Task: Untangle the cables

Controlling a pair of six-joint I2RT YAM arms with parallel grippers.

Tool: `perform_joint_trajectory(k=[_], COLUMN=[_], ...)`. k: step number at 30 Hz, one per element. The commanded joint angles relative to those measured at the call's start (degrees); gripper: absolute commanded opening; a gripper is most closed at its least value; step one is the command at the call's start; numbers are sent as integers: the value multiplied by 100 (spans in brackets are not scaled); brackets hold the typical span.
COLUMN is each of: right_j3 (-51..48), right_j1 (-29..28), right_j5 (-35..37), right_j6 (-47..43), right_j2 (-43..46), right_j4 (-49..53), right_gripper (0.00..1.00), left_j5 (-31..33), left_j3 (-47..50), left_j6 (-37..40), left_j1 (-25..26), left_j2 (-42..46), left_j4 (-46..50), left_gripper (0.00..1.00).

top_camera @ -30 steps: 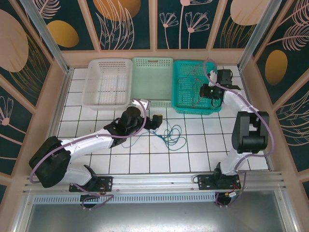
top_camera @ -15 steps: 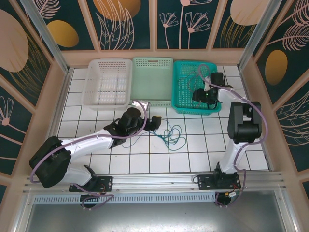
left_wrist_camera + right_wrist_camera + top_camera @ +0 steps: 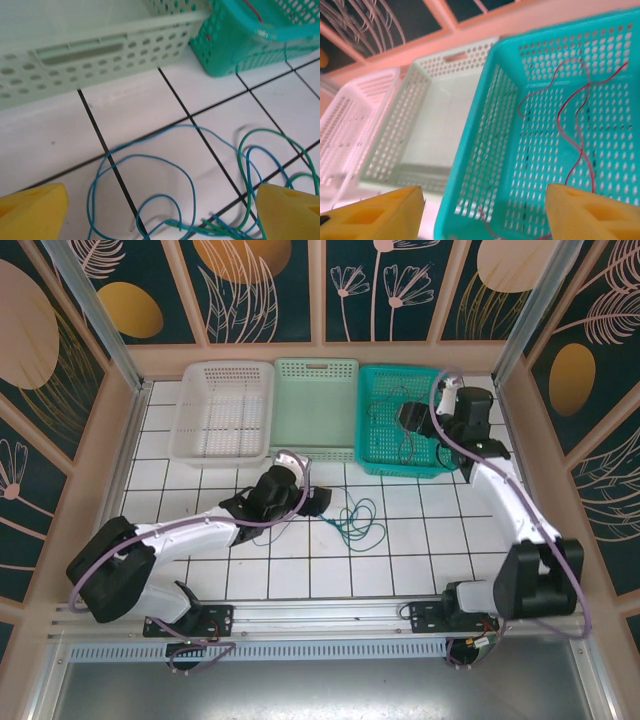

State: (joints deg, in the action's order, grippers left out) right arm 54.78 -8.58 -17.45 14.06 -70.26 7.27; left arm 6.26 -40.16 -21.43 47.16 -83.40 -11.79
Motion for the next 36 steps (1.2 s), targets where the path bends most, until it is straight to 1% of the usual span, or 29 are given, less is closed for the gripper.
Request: perform_joint_trajectory(k=[1,3,7,10,14,16,22,26,30,32,36], right_j3=[-540,-929,-1808,-2358,-2881,-3033,-3158,-3083,-2996,-2970,-2921], right_j1=[-293,-473,-721,-819,-899,-1039,-1308,-1435,-1579,-1671,-1879], right_j5=[71,78,-145,-177,-505,-489,-414,-442,-340,-223,-49], right_j6=[257,472,1027,1405,1735,1868,2039,2057,2048,2055,2056], right_j2=[266,497,984,1227,1127,1080,559,81,-312,-436,-528], right_j4=[607,735,506,235,-292,-540,-1168,-1485,-1665,-1718,-1823], right_gripper=[56,49,40,40,44,46,47,47,45,41,28], left_j5=[-355,-477,-713,-826,-1028,-1171,-1490,-1582,-1755,-1848,-2104], left_j3=[-150,-159,-262,-307,-382,-404,-440,-488,-502,-529,-611], left_j6=[60,21,7,-1,-19,-41,-277,-331,-364,-379,-428], left_j1=[0,3,0,4,2,-1,-1,-2,9,5,12], left_j2=[-92,-169,-358,-431,-539,-617,-857,-965,-1059,-1129,-1285], left_j4=[-33,-90,-63,-79,-113,-146,-320,-370,-443,-477,-591], left_gripper=[95,94,91,90,87,84,78,77,75,74,73])
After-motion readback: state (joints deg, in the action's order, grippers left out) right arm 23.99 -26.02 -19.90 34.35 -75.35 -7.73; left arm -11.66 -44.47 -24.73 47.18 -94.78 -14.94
